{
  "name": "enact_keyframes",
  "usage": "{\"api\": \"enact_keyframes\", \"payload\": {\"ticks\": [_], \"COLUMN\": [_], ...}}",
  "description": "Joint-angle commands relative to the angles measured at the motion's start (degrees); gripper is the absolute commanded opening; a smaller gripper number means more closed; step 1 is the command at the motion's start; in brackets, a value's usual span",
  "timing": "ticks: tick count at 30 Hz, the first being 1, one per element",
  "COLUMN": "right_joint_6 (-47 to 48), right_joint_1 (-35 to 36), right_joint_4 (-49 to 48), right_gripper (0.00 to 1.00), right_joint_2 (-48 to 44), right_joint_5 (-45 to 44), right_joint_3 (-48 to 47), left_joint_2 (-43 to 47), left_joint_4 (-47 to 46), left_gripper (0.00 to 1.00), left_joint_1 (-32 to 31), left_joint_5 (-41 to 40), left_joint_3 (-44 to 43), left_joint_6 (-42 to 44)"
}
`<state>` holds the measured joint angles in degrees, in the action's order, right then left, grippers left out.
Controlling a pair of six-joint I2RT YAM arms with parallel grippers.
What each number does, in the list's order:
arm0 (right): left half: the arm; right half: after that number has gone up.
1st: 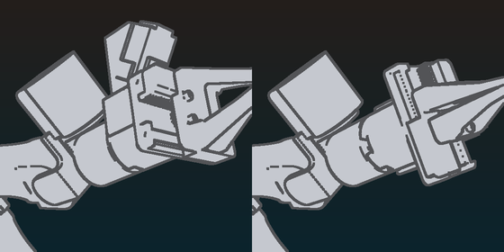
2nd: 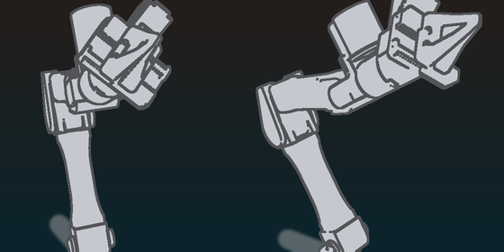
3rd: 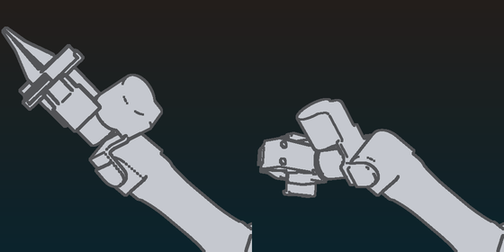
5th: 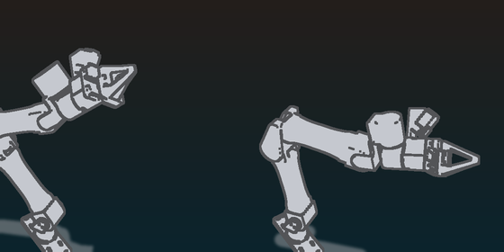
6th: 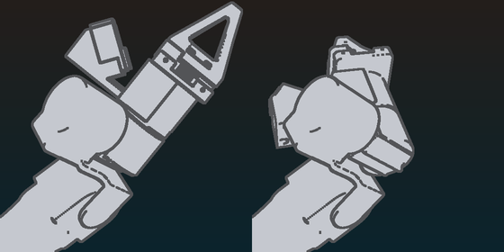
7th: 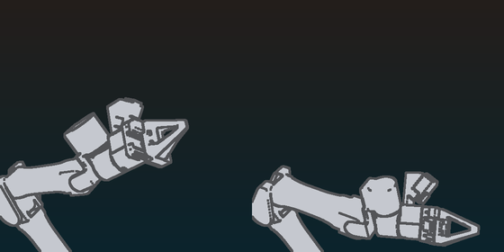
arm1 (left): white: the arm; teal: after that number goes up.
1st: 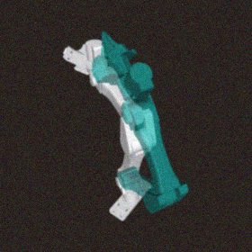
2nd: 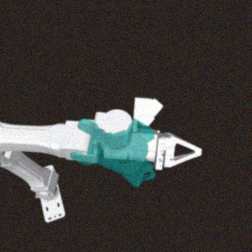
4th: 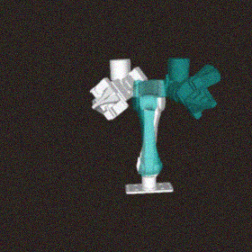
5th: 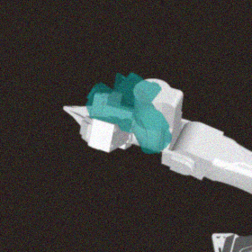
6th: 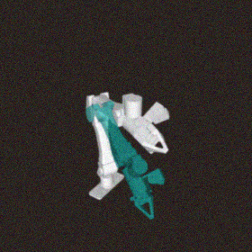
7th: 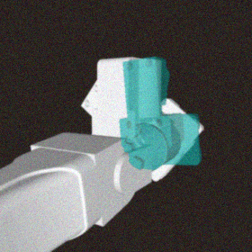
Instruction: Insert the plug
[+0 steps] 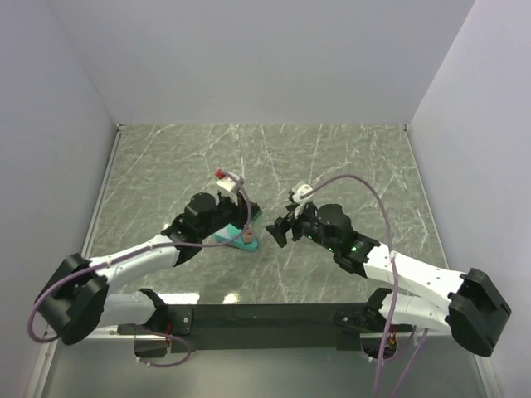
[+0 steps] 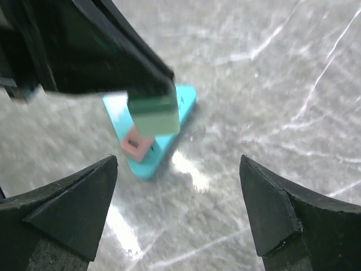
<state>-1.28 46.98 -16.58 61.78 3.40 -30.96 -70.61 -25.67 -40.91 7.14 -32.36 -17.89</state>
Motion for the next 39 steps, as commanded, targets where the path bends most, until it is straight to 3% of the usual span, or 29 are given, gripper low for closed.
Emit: {"api": "enact_keyframes", "payload": {"ticks": [1,4,11,23,26,39], "right_joint_6": [-3.72,-7.67,-20.49,-36.41,-38.26,-41.96], "right_joint_1": [-1.45,-2.15,-6.63,-10.07,-10.51,-10.86], "right_joint_4": [-9.5,-17.59,-36.99,-61.44,-63.83,-75.18], "right_gripper": [0.95,0.94,0.87,0.81,0.8,0.75], "right_joint_2": [-4.12,-6.14,-9.39,-4.22,-2.46,1.42], "right_joint_5": [0.55,2.13,11.44,24.46,26.04,30.35], "right_joint_3": [3.35,6.07,10.3,11.27,10.57,9.78], "left_joint_2": [6.69,9.6,13.83,11.99,10.67,9.26], "left_joint_4": [-7.28,-9.74,-18.95,-39.35,-43.67,-46.3], "left_gripper": [0.0,0.0,0.0,0.0,0.0,0.0], "left_joint_1": [2.05,3.63,4.61,4.69,4.43,0.12], "left_joint_5": [-1.25,-2.13,5.15,15.62,17.03,14.49], "left_joint_3": [0.54,0.11,-0.95,0.72,0.9,1.42], "left_joint_6": [-4.07,-7.85,-13.66,-27.72,-30.53,-30.01]}}
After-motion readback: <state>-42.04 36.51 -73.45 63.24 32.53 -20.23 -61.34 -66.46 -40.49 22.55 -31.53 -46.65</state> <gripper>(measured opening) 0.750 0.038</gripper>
